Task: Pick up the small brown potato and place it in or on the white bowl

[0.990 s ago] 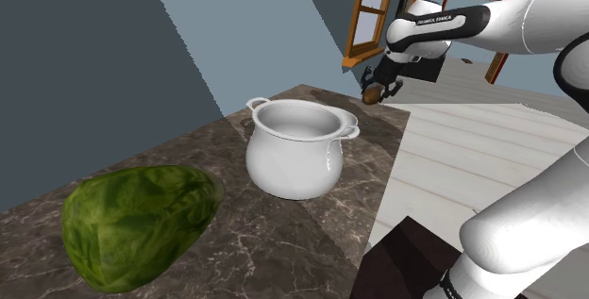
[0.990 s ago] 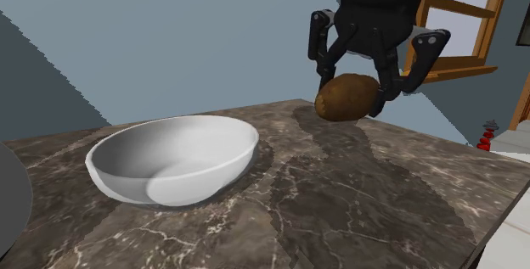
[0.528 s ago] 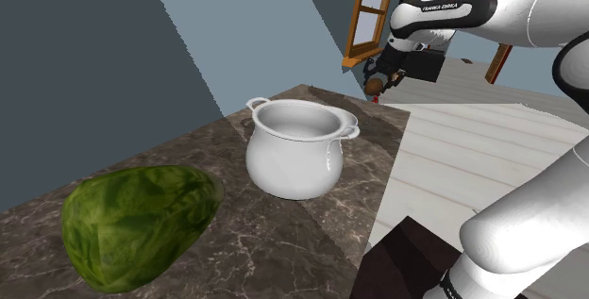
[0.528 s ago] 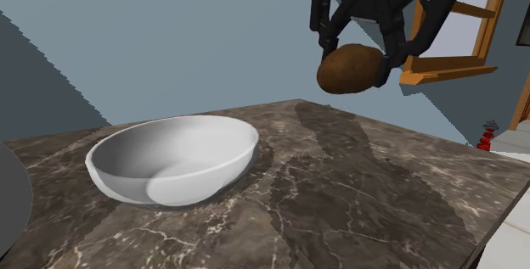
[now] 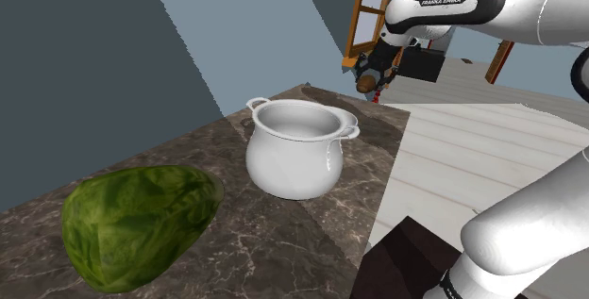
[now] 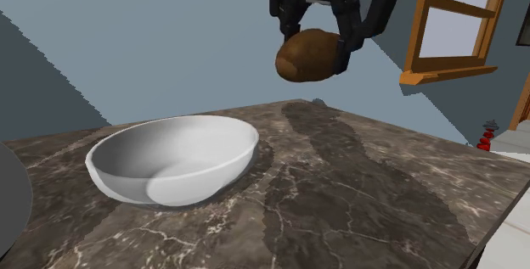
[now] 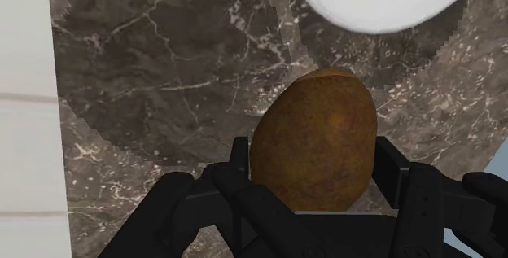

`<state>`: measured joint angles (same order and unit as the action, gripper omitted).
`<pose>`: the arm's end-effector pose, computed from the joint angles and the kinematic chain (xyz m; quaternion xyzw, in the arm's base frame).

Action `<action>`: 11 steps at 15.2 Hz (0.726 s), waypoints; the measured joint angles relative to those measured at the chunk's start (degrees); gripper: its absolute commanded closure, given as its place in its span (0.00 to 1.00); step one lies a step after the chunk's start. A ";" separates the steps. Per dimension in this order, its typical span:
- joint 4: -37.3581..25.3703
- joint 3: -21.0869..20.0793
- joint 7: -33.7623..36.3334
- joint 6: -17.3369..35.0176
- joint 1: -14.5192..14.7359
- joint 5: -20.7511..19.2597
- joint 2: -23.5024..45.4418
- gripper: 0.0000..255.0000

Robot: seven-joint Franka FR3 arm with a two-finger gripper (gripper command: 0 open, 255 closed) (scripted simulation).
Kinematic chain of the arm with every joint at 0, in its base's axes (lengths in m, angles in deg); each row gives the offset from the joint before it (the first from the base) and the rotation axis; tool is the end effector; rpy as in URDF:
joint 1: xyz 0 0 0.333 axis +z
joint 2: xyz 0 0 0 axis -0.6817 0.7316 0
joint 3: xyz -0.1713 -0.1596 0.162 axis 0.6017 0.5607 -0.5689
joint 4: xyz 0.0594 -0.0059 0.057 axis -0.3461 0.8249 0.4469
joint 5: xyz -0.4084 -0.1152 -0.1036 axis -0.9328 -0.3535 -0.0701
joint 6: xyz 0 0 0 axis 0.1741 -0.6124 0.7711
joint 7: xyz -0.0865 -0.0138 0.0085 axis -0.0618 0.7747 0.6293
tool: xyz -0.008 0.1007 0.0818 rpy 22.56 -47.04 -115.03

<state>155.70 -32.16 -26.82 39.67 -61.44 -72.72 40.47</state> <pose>0.5364 -0.1806 0.5632 -0.8684 0.4697 -0.1462 0.0620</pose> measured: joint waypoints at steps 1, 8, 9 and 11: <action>0.20 -0.83 1.30 -0.13 0.39 -0.18 -0.41 1.00; 2.64 -7.60 11.39 0.42 3.45 -1.28 -2.84 1.00; 2.84 -8.53 12.79 0.15 3.88 -1.37 -3.37 1.00; 1.84 -10.99 16.33 -0.37 4.86 -1.79 -3.04 1.00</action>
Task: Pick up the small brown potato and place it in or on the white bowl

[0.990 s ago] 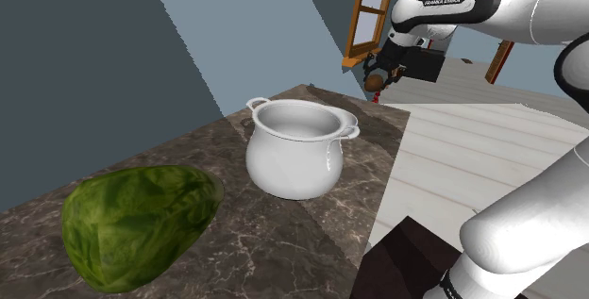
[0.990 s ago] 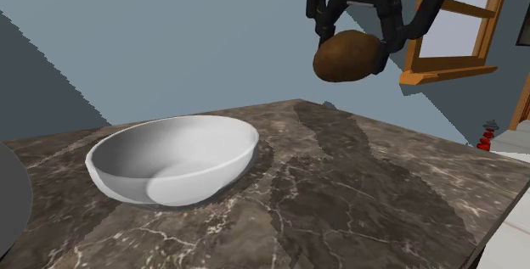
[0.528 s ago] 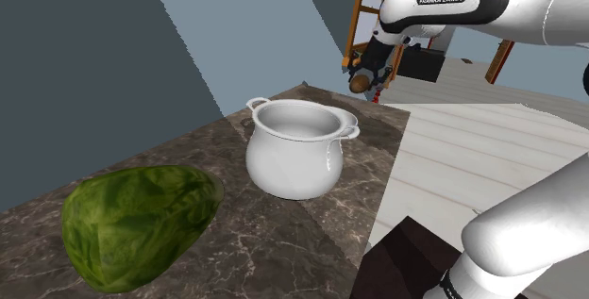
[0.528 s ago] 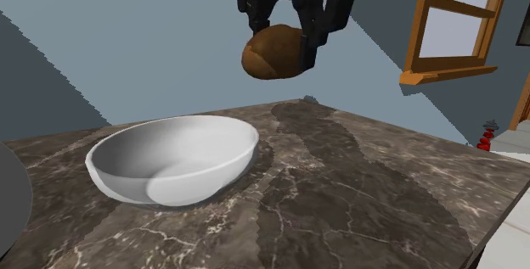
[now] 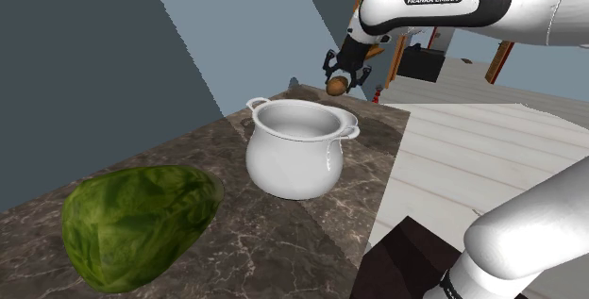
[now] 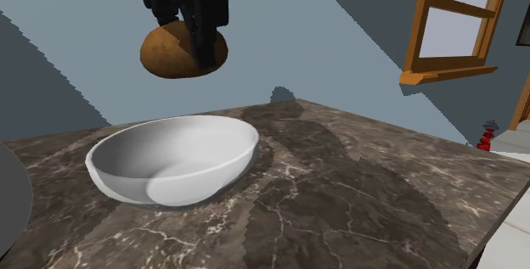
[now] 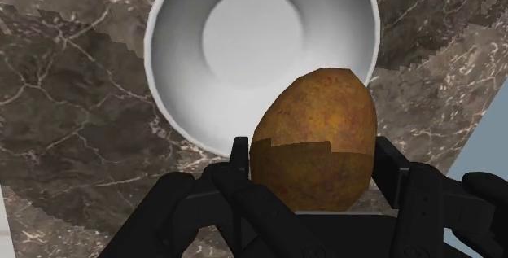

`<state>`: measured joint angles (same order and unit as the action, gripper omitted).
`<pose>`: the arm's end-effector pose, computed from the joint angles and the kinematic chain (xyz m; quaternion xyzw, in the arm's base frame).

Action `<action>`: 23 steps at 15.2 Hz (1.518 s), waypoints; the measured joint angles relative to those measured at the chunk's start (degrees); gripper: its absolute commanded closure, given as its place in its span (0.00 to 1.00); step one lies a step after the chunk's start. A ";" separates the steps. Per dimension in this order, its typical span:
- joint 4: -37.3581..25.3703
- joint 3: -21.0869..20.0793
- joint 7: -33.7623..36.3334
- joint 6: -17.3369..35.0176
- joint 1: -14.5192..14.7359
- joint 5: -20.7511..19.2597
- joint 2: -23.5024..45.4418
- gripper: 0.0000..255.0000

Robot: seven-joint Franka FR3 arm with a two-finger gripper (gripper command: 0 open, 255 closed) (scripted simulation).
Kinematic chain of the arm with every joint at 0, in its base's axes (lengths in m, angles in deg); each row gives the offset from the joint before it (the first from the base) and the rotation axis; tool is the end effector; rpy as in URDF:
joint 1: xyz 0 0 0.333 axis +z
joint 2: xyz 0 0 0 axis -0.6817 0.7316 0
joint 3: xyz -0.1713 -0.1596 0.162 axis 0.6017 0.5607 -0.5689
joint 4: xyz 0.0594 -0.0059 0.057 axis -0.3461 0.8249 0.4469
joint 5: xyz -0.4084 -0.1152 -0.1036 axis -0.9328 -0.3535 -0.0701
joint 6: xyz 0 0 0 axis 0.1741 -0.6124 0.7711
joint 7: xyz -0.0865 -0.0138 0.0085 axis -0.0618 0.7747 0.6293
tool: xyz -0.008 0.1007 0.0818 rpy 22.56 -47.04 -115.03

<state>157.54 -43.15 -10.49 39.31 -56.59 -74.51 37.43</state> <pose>0.5519 -0.0202 0.5708 -0.8686 0.4692 -0.1464 0.0620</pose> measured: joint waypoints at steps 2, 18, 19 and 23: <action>1.68 -0.99 1.45 1.12 0.46 -0.02 -0.58 1.00; 11.44 -1.77 2.17 10.93 0.80 0.10 -0.54 1.00; 11.45 -1.78 2.17 10.94 0.80 0.10 -0.54 1.00; 11.46 -1.78 2.17 10.96 0.80 0.10 -0.54 0.00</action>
